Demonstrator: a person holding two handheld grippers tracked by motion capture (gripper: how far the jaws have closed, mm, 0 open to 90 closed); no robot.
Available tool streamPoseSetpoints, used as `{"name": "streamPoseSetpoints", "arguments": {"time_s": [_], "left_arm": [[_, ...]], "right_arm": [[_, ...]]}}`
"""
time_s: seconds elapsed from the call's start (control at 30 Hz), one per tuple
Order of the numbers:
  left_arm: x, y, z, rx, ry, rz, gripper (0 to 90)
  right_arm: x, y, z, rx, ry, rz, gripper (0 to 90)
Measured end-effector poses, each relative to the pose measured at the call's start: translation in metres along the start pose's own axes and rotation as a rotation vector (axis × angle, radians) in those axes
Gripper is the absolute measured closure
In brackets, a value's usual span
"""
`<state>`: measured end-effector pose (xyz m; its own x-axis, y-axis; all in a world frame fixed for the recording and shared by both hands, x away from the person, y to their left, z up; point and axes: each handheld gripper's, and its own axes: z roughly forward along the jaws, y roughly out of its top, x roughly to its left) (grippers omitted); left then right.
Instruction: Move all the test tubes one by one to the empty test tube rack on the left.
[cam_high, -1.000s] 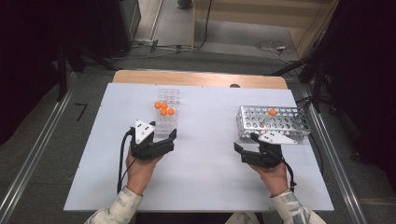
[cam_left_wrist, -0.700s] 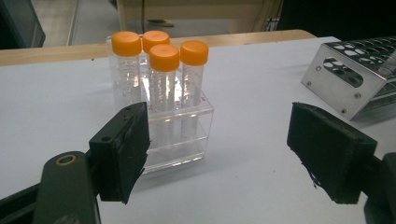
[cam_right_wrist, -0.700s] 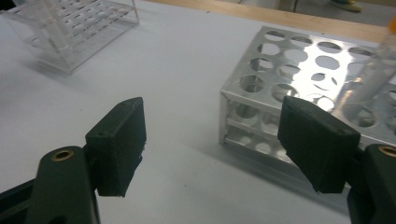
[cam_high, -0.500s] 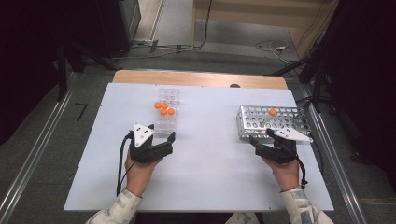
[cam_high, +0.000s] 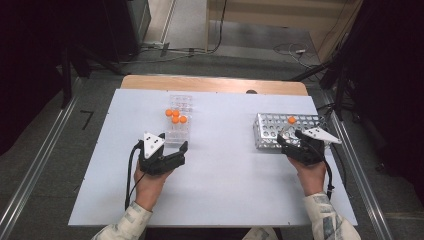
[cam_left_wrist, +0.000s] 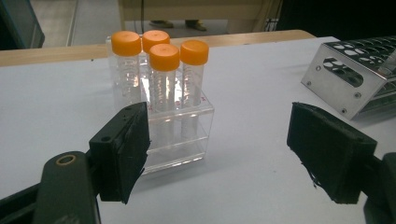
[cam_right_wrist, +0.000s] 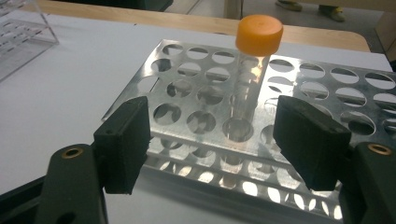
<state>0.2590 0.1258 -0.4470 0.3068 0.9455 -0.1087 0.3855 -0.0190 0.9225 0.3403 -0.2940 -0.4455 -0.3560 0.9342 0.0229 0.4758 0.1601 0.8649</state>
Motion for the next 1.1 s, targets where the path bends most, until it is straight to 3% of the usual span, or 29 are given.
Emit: {"name": "streamPoseSetpoints", "arguments": {"time_s": [0.23, 0.53, 0.87, 1.1], "left_arm": [[-0.001, 0.000, 0.000, -0.002, -0.004, 0.001, 21.5], [-0.001, 0.000, 0.000, -0.001, -0.005, 0.001, 21.5], [-0.001, -0.001, 0.000, 0.000, -0.004, 0.002, 21.5], [-0.001, -0.001, 0.001, 0.003, -0.003, 0.000, 21.4]], "right_arm": [[-0.006, 0.007, 0.014, -0.003, -0.013, 0.010, 34.6], [-0.013, 0.010, 0.028, -0.012, -0.041, 0.024, 53.4], [-0.014, 0.010, 0.034, -0.009, -0.057, 0.011, 69.7], [-0.015, 0.010, 0.033, -0.015, -0.055, 0.016, 71.4]]}}
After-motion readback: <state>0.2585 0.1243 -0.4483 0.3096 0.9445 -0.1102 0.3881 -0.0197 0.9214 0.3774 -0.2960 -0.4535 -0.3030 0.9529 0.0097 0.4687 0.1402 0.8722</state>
